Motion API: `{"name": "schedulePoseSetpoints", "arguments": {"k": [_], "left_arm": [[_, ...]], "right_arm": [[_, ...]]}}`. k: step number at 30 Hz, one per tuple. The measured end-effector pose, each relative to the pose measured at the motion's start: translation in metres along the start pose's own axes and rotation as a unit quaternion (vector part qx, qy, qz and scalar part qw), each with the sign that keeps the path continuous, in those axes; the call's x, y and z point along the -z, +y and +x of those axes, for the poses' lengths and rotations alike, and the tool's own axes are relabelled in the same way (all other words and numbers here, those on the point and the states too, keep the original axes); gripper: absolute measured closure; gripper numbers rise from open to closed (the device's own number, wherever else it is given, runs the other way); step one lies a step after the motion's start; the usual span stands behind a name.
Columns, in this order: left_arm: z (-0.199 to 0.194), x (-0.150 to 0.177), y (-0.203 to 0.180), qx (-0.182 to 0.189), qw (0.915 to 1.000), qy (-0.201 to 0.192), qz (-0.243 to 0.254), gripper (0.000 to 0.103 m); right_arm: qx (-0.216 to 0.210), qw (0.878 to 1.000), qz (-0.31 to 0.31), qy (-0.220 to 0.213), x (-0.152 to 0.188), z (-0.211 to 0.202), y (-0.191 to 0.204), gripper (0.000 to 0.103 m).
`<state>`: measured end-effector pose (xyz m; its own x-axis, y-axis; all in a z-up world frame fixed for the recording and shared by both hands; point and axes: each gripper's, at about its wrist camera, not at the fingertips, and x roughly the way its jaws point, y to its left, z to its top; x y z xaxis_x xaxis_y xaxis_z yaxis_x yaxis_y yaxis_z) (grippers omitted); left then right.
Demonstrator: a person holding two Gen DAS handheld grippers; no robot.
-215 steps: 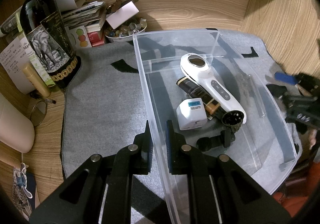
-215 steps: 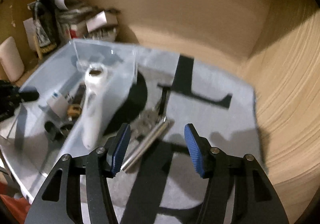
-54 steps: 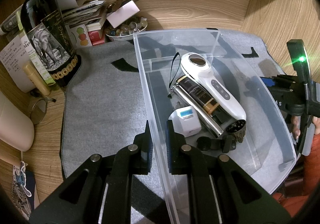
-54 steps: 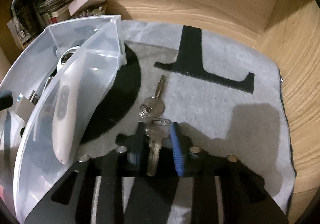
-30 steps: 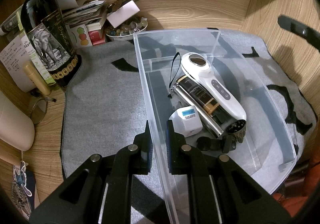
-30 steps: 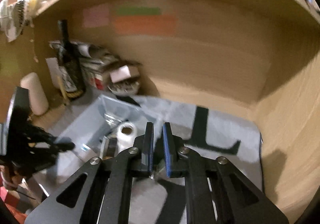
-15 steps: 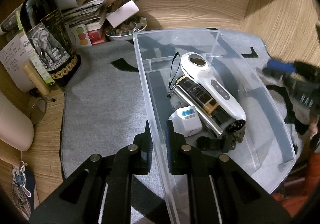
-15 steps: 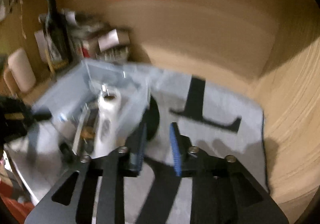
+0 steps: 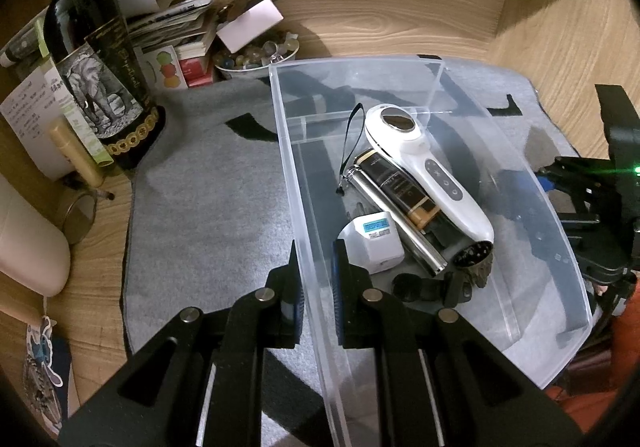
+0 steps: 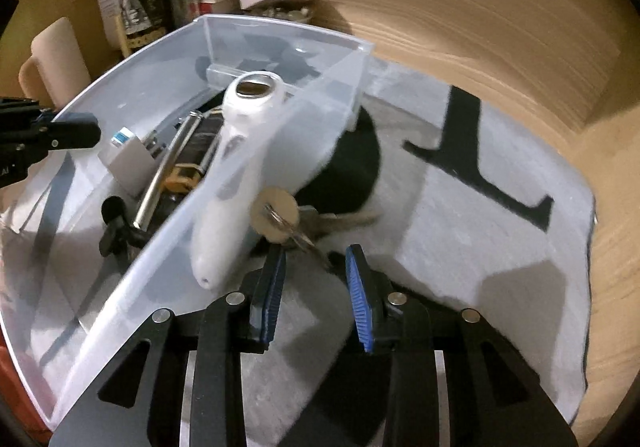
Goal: Organize rigid objects
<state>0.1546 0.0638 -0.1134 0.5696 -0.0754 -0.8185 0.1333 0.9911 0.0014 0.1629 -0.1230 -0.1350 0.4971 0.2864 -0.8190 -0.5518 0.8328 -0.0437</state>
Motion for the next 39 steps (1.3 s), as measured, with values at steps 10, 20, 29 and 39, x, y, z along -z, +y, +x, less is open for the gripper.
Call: {"name": "schedulePoseSetpoints", "arguments": {"k": [10,20,29,39], "left_arm": [[0.000,0.000,0.000,0.000,1.0000,0.001,0.001,0.092],[0.000,0.000,0.000,0.000,1.0000,0.001,0.000,0.092],[0.000,0.000,0.000,0.001,1.0000,0.001,0.001,0.092],[0.000,-0.001,0.000,0.001,1.0000,0.001,0.000,0.092]], "right_arm": [[0.007,0.999,0.031,-0.019,-0.002,0.001,-0.012,0.097],[-0.010,0.996,0.084,0.011,0.006,-0.005,-0.036,0.094],[-0.008,0.999,0.029,0.015,-0.008,0.018,-0.006,0.085],[0.022,0.997,0.077,0.019,0.006,0.007,-0.038,0.095]]}}
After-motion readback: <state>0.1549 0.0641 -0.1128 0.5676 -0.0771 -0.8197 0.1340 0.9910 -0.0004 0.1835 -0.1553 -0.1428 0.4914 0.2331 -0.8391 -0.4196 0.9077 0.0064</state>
